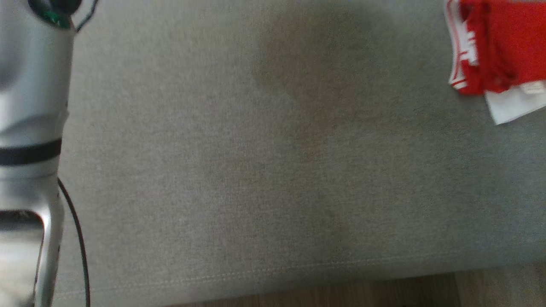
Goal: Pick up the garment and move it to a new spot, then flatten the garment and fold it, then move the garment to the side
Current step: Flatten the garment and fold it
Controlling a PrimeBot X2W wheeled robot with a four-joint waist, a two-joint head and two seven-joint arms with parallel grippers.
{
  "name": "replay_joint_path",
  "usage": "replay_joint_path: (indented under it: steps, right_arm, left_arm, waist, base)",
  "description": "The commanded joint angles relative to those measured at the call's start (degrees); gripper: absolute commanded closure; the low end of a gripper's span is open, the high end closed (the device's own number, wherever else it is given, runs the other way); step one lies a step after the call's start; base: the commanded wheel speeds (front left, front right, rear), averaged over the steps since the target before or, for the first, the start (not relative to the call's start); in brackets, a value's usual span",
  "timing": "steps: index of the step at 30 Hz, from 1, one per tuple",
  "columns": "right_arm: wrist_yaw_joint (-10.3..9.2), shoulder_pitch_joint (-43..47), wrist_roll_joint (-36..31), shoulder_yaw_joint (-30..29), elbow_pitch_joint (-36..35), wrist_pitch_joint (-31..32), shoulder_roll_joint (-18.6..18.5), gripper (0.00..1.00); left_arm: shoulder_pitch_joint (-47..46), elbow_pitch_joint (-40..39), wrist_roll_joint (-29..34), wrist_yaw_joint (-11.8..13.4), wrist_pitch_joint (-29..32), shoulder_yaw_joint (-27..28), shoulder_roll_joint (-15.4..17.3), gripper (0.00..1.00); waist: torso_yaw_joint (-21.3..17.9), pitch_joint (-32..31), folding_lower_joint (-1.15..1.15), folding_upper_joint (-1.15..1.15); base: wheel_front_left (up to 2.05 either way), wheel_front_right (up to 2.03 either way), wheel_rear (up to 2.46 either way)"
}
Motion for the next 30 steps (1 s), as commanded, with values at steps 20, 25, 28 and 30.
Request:
replay_joint_path:
  steps: [20,25,28,30]
  right_arm:
    - [0.37,17.36,11.81,15.60,25.57,-7.50,3.72,1.00]
    - [0.37,22.72,16.79,19.69,26.51,-4.04,0.97,1.00]
    - [0.37,25.67,19.22,21.86,26.20,-2.36,-1.19,1.00]
    - [0.37,27.49,20.66,23.12,25.81,-1.29,-2.70,1.00]
  left_arm:
    - [17.08,21.93,1.37,-5.00,-15.74,-9.36,-1.44,1.00]
    - [23.57,23.53,0.98,-5.26,-17.54,-12.09,-1.02,1.00]
    - [26.64,23.95,1.10,-5.32,-18.45,-13.59,-0.89,1.00]
    - [28.35,24.09,0.85,-5.33,-18.91,-14.09,-0.98,1.00]
  waist:
    - [3.99,0.07,-0.02,0.00]
    - [4.11,-4.38,-0.02,0.00]
    - [4.17,-7.01,-0.02,0.00]
    - [4.18,-8.45,-0.02,0.00]
  base:
    - [0.00,0.00,0.00]
    - [0.00,0.00,0.00]
    - [0.00,0.00,0.00]
    - [0.00,0.00,0.00]
